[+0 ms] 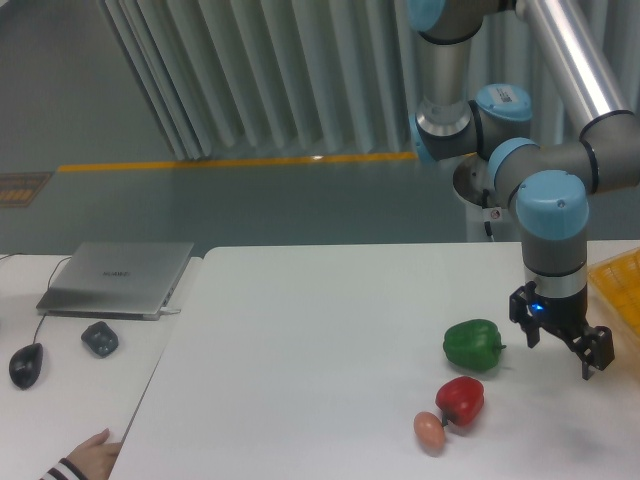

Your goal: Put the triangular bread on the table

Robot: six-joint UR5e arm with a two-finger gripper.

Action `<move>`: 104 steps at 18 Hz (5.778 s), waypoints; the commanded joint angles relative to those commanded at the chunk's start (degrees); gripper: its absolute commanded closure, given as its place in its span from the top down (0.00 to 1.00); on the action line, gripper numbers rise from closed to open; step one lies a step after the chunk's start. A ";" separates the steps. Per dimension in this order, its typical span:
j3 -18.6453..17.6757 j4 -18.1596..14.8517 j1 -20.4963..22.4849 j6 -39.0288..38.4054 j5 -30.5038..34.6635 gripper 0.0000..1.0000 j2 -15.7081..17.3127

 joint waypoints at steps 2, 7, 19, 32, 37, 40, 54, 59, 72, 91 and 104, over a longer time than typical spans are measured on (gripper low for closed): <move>0.26 -0.09 0.17 0.00 0.00 1.00 0.09; -0.61 -0.35 1.66 3.23 1.49 1.00 1.49; -1.58 -0.53 12.91 48.05 1.58 1.00 1.94; -0.44 0.52 18.54 59.15 11.60 1.00 -2.02; 0.44 2.11 19.86 58.98 11.51 1.00 -4.04; 0.88 2.98 19.86 58.89 11.43 1.00 -5.09; 0.79 4.13 19.69 58.36 11.34 0.96 -6.86; 0.62 3.87 19.60 58.62 11.78 0.94 -6.68; -2.10 3.69 19.60 58.36 11.87 0.94 -6.24; 8.96 -12.64 18.72 52.56 11.09 0.02 -5.98; 11.60 -17.67 14.86 26.47 -14.06 0.07 -2.46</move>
